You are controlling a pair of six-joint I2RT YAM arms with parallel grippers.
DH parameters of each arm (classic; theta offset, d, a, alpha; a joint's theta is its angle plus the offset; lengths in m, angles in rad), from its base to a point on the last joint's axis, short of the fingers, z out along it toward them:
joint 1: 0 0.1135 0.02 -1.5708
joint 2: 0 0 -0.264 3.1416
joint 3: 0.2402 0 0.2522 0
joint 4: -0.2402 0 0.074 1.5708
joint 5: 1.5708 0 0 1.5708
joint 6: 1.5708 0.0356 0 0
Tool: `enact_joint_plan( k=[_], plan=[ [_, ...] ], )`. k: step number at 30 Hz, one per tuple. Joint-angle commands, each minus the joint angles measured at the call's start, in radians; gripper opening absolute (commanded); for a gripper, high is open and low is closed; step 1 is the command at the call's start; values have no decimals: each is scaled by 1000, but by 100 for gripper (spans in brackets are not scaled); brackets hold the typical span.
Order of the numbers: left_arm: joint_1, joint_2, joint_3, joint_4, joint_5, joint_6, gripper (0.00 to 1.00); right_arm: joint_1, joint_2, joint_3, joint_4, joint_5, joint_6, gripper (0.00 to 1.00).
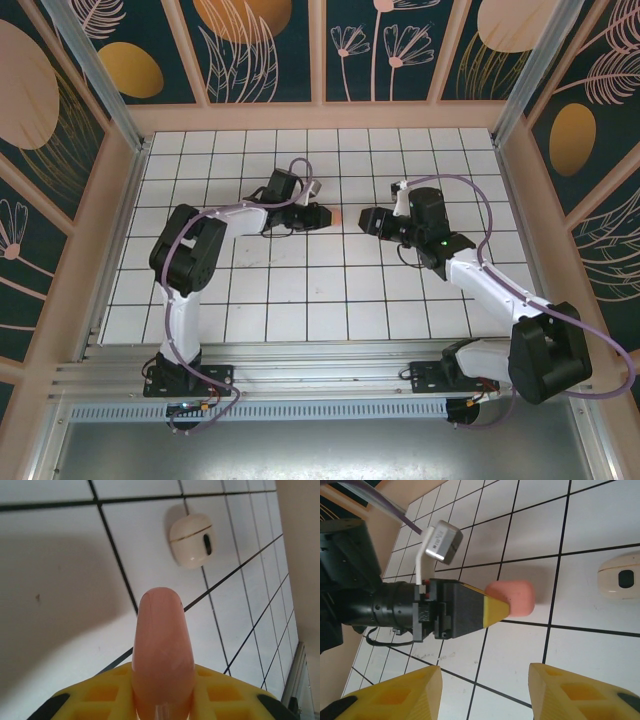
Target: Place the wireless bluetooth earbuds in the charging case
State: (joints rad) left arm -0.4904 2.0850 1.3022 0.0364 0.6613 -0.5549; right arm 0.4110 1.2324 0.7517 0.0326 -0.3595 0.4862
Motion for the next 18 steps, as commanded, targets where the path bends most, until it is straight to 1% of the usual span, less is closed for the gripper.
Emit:
enact_joint_plan(
  k=[1, 4, 10, 15, 18],
  plan=[
    [-2, 23, 35, -53, 42, -19, 27, -6, -7, -22, 13, 7, 24, 49],
    [0, 33, 35, -66, 33, -20, 31, -5, 2, -28, 27, 1, 29, 49],
    [1, 75, 59, -79, 19, -22, 32, -6, 12, -30, 47, -12, 44, 49],
    [8, 74, 86, -118, -26, -1, 32, -5, -5, -28, 33, -3, 40, 49],
    [23, 45, 88, -148, -74, 21, 38, -5, -15, -28, 26, 5, 34, 49]
  ],
)
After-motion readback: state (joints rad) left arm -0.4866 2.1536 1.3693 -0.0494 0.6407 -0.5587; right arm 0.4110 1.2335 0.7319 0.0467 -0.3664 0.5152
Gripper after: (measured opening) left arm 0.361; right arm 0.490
